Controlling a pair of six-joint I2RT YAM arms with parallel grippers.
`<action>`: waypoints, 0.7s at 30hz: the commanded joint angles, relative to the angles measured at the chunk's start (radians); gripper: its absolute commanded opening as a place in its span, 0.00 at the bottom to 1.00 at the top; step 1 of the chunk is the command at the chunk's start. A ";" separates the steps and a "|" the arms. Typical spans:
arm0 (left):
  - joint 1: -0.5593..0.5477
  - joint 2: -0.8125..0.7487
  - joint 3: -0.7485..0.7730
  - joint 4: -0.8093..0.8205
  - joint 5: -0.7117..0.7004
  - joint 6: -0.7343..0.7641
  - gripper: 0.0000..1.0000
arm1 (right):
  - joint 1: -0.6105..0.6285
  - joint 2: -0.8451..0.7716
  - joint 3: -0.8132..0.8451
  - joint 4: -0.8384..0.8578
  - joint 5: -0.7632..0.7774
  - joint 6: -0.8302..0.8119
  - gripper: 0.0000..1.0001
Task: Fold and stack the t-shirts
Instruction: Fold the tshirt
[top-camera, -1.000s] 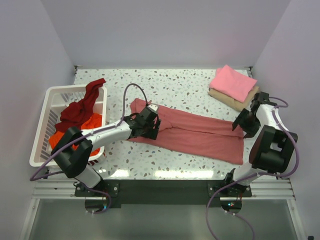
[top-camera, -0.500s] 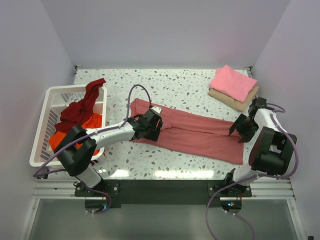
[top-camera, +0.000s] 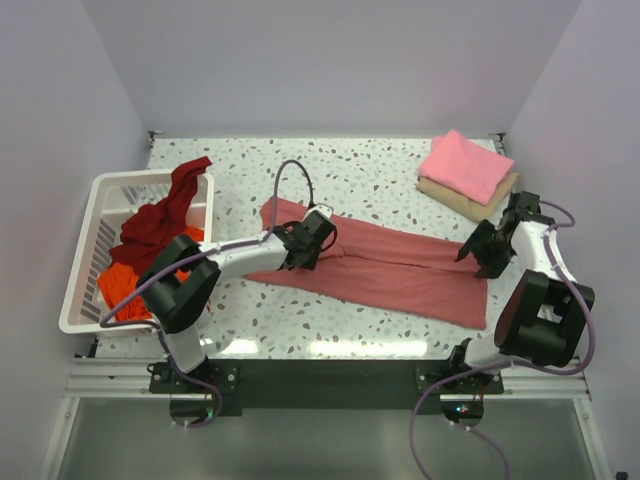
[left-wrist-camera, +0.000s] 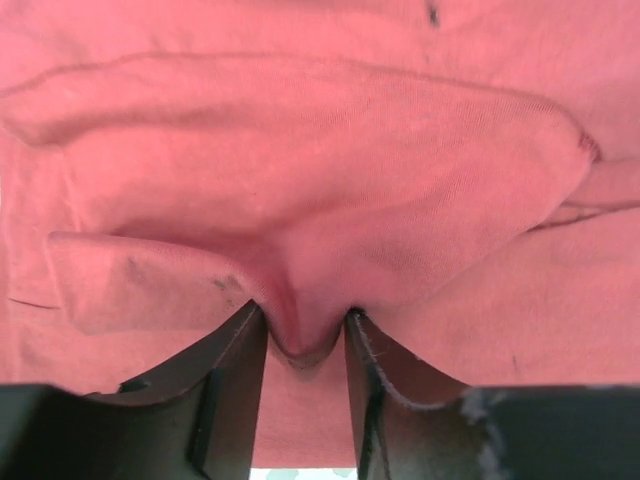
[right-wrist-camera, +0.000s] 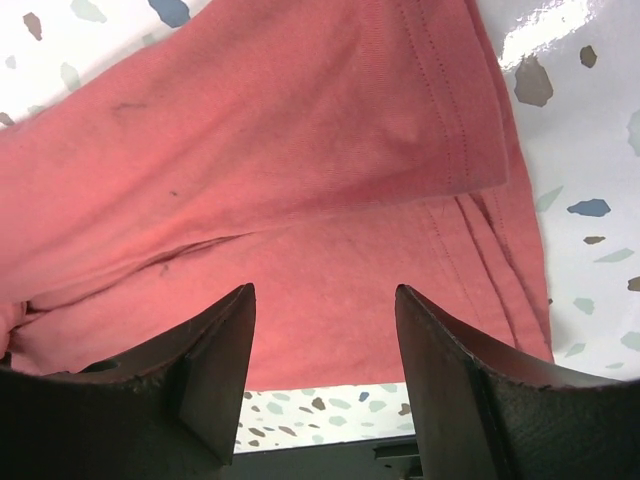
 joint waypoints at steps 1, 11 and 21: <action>-0.004 -0.006 0.065 0.000 -0.054 0.013 0.40 | -0.001 -0.038 -0.013 0.012 -0.053 -0.020 0.61; 0.039 0.003 0.190 -0.060 0.051 0.117 0.08 | -0.003 -0.038 -0.033 0.027 -0.076 -0.026 0.61; 0.187 0.276 0.667 -0.261 0.110 0.277 0.49 | -0.003 -0.010 -0.008 0.020 -0.119 -0.038 0.61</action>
